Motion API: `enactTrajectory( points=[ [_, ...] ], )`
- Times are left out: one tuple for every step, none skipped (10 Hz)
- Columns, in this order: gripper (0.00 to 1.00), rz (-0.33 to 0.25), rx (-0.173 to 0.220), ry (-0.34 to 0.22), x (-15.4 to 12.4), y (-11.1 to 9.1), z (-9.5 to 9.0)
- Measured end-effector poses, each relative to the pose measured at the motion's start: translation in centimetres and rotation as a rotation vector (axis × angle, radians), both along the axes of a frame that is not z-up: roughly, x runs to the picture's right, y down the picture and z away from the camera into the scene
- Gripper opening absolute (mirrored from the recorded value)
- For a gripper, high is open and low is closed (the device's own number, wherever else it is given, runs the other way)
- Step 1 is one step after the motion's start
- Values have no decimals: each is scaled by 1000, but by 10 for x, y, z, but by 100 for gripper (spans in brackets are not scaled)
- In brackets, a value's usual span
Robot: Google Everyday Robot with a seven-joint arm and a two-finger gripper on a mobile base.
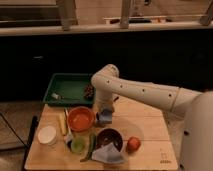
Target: Place sponge in metal cup
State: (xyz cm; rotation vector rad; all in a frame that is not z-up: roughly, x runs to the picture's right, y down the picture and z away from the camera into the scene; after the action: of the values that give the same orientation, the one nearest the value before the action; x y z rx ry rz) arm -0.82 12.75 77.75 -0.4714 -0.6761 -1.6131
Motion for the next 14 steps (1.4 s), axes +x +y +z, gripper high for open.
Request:
enactTrajectory(
  points=[
    [19,-5,-3,-11,-3,0,-2],
    [31,-11,-5,-20,-5,-1,-4],
    [41,-17,-7,-27,-7,-1,-5],
    [50,-20,-8,-35,-9,-2,-6],
    [60,-25,-9,-42,-11,-3,-7],
    [72,-31,-9,-49,-13,-3,-7],
    [78,-36,-9,-52,-15,-3,-7],
    [80,-40,-9,-56,-17,-4,-8],
    [80,-44,-8,-60,-19,-4,-8],
    [80,-45,-8,-61,-19,-5,-8],
    [80,-45,-7,-61,-18,-5,-8],
    [80,-46,-6,-60,-18,-6,-8],
    [80,-48,-5,-61,-18,-6,-8],
    [80,-49,-2,-60,-18,-7,-8]
  ],
)
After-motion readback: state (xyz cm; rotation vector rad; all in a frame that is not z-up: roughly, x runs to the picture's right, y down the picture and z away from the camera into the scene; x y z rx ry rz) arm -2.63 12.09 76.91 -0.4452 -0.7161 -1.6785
